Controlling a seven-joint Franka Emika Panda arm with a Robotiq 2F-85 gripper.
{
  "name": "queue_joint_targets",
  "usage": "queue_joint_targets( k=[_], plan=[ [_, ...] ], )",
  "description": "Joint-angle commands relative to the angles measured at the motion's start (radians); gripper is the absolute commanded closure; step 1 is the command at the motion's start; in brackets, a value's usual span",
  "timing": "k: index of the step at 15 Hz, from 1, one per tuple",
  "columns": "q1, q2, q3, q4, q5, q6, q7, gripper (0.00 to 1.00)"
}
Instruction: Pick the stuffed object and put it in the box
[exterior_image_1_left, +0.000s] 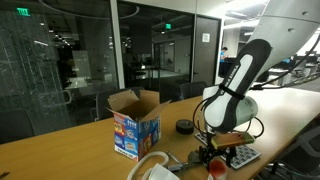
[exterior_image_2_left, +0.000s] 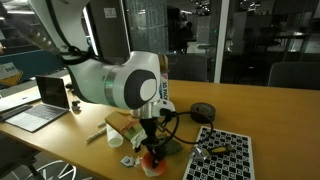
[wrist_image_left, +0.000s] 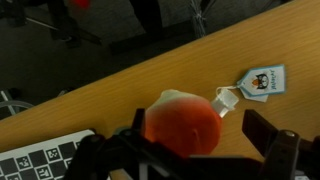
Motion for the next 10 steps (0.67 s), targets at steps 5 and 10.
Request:
queue_joint_targets(
  k=[5,10],
  plan=[
    [0.005,0.141,-0.043,0.067,0.010,0.079,-0.123,0.25],
    [-0.005,0.179,-0.016,0.076,0.076,0.112,-0.173,0.57]
  ],
)
